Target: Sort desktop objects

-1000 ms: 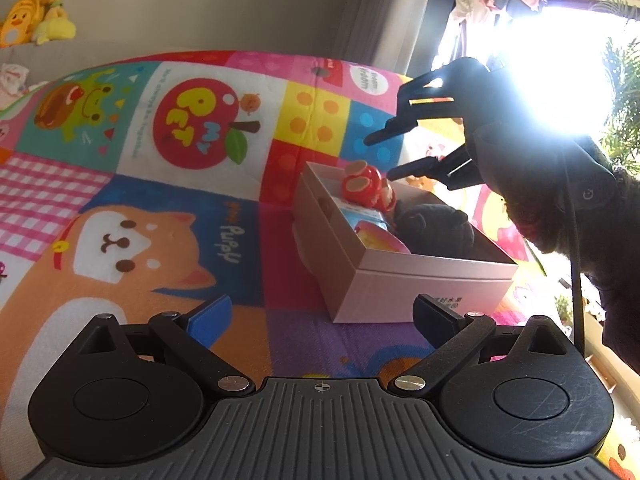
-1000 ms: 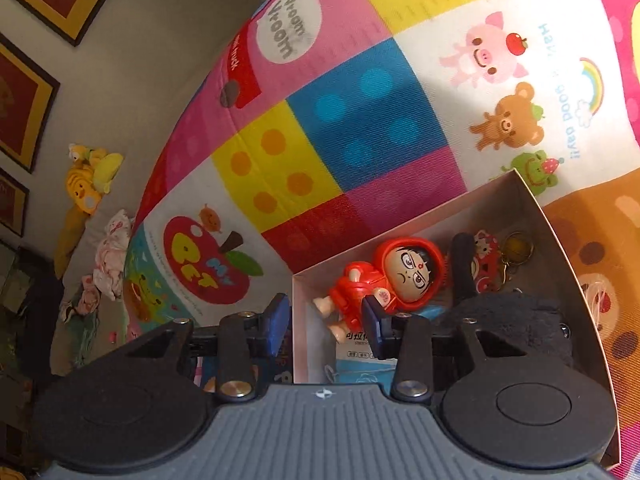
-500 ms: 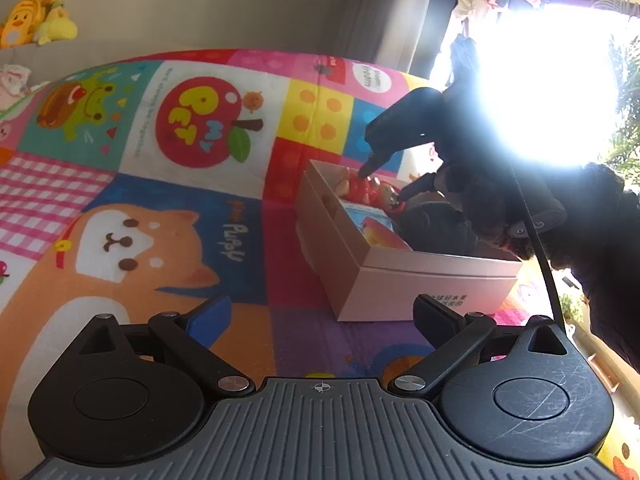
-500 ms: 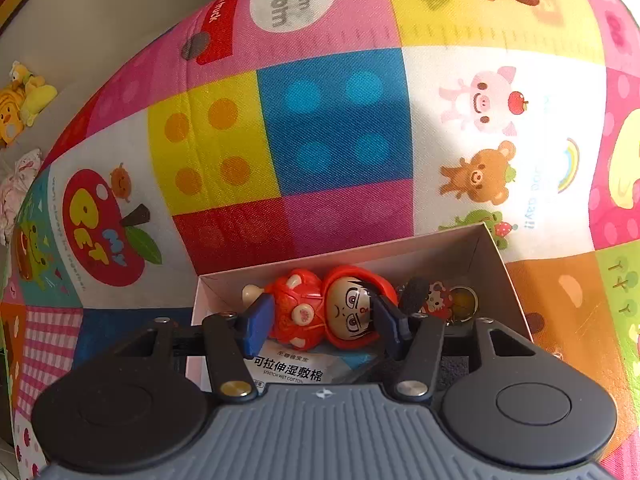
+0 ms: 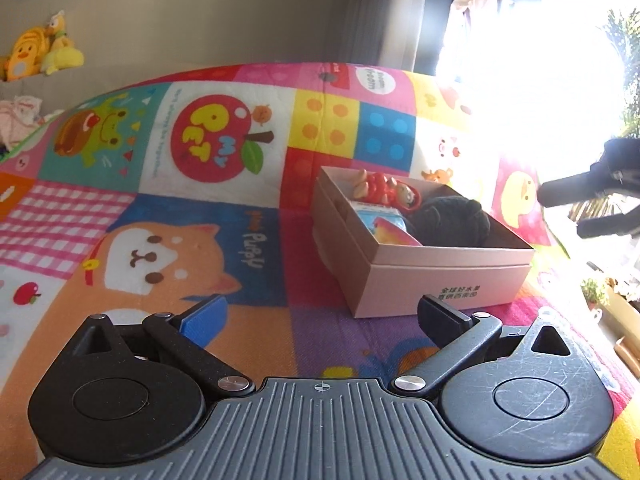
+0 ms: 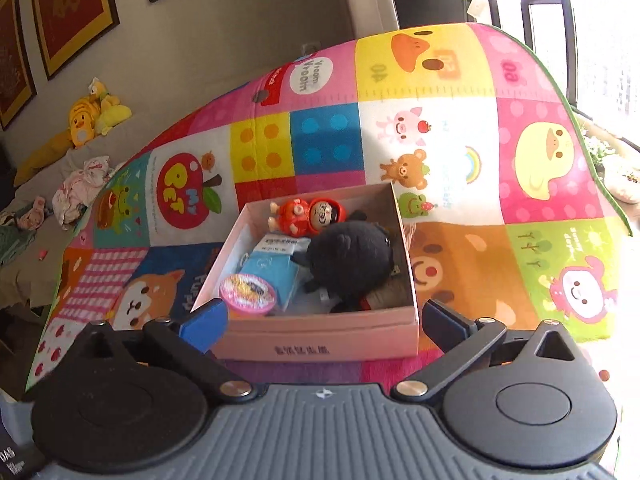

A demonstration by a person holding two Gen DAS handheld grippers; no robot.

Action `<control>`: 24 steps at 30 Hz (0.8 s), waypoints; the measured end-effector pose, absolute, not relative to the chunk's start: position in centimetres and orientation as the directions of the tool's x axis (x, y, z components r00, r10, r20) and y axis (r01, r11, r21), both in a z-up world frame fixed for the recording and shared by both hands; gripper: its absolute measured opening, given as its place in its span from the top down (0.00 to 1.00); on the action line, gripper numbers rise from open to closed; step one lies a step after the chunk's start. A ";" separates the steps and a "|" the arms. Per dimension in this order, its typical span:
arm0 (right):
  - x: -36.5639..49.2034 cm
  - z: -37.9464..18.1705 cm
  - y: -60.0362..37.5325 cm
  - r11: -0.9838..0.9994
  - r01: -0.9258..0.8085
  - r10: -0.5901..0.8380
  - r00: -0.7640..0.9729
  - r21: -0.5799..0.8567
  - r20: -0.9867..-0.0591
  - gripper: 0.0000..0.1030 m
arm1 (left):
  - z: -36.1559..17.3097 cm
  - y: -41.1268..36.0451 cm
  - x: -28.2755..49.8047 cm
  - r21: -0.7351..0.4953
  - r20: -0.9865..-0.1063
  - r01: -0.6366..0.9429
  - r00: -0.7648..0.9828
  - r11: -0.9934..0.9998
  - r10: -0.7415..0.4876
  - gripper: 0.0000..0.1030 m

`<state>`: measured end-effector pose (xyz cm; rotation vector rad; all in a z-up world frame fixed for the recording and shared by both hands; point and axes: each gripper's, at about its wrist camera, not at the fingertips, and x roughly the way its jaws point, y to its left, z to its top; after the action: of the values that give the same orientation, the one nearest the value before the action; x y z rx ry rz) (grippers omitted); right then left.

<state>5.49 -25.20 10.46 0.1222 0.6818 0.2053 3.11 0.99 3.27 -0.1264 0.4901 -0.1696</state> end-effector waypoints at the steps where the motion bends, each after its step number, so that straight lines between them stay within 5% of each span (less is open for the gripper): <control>1: 4.0 9.1 -24.8 0.976 -0.154 0.215 0.753 0.152 -0.621 0.00 | 3.3 0.9 2.6 -0.148 -0.473 0.125 0.862 0.981 -0.181 0.00; 7: 1.4 2.6 -22.5 0.985 -0.135 0.172 0.676 0.109 -0.716 0.00 | 1.9 0.0 0.9 -0.039 -0.554 0.102 0.826 0.994 -0.106 0.00; 11: 1.7 2.0 -20.7 0.987 -0.160 0.101 0.710 -0.019 -0.697 0.00 | 1.1 -0.5 1.1 0.008 -0.575 0.068 0.817 0.998 -0.051 0.00; 15: 2.9 1.7 -20.5 0.991 -0.135 0.096 0.712 -0.001 -0.696 0.00 | 0.3 -0.5 2.3 0.007 -0.638 0.054 0.769 0.999 -0.037 0.00; 24: 3.0 1.0 -20.6 0.994 -0.105 0.083 0.764 0.002 -0.640 0.00 | 0.3 -0.3 2.3 0.002 -0.637 0.049 0.770 0.999 -0.037 0.00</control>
<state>2.96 -20.58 0.96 -0.0345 0.6935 0.1022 2.34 -0.32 0.27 0.0186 0.6898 -0.0463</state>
